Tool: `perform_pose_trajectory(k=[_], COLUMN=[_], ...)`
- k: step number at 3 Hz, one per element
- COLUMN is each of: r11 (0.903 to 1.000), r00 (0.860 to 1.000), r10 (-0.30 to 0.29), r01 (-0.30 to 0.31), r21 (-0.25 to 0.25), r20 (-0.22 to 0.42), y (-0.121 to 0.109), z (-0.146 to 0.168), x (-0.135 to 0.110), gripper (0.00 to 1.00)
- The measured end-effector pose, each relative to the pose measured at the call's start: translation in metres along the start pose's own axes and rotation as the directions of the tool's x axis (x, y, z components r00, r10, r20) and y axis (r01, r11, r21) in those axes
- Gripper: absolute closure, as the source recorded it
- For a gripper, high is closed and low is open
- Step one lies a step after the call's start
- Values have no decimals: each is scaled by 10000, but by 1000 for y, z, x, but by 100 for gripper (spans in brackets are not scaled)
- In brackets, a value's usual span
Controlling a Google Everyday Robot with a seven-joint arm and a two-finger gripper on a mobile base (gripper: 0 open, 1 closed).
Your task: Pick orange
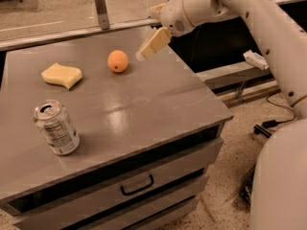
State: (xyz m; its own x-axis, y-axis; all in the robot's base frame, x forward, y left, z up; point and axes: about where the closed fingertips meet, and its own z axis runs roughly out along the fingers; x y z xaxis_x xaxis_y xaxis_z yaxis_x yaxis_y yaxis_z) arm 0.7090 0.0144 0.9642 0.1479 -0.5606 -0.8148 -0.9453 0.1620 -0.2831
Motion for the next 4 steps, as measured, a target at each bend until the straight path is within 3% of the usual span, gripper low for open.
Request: perform_pose_trajectory(k=[1,3,4], r11=[9999,9966,9974], r00=[10000,9991,9995], r10=[69,286,144], r01=[-69,-260,-124], r21=[-100,-788,-716], r20=[25,323,282], y=[1,23,24], z=[36,84,102], x=[7,13,15], gripper=[0,0,0])
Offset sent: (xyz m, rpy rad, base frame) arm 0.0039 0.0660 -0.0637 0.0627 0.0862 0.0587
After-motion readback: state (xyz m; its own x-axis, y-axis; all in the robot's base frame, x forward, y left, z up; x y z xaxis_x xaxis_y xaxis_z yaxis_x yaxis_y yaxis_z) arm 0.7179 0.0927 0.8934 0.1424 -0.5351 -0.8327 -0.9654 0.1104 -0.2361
